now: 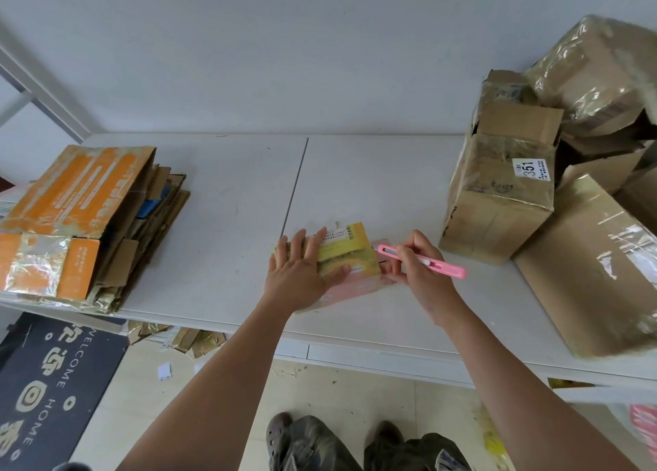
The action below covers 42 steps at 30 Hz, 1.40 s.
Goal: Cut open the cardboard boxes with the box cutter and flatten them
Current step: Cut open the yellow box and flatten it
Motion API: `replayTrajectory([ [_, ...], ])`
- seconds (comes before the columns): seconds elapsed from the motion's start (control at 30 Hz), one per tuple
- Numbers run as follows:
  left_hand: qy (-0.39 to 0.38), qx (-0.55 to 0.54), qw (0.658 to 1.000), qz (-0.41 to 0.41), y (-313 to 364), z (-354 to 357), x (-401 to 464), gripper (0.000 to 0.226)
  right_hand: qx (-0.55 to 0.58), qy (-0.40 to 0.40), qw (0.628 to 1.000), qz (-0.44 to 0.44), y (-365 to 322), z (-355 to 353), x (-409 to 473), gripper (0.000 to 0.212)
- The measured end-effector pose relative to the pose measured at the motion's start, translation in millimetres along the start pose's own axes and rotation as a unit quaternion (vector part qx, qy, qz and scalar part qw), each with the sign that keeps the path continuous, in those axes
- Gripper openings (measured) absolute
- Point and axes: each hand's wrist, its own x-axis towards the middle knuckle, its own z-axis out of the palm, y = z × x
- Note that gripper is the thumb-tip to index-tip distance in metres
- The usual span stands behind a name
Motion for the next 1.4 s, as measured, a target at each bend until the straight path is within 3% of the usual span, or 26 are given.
replayTrajectory([
  [0.33,0.006,0.006,1.0,0.001,-1,1,1,0.091,0.022,-0.021,0.999,-0.012,8,-5,-14,0.028],
  [0.63,0.012,0.0,1.0,0.001,-2,2,3,0.091,-0.066,-0.059,0.994,-0.062,7,-12,-21,0.029],
  [0.8,0.038,0.008,0.999,0.007,0,0,0,0.088,-0.084,-0.003,0.993,-0.082,2,-24,-25,0.019],
  [0.87,0.049,0.035,0.998,-0.01,5,-1,-3,0.087,-0.169,0.016,0.977,-0.127,5,-29,-27,0.013],
  [0.97,0.066,0.047,0.991,-0.107,14,-5,-10,0.083,-0.367,0.008,0.913,-0.177,12,-35,-18,0.007],
  [1.1,0.076,0.045,0.973,-0.215,12,-15,-19,0.085,-0.549,-0.062,0.833,-0.04,24,-38,-6,0.042],
  [1.27,0.013,-0.04,0.979,-0.201,-3,-25,-29,0.073,-0.596,-0.053,0.801,-0.025,18,-20,-2,0.05],
  [1.3,-0.01,-0.082,0.977,-0.198,-6,-26,-31,0.067,-0.578,-0.049,0.814,-0.038,14,-11,-1,0.05],
  [1.4,-0.063,-0.226,0.951,-0.199,-16,-27,-37,0.05,-0.401,-0.082,0.911,-0.048,-1,25,-4,0.047],
])
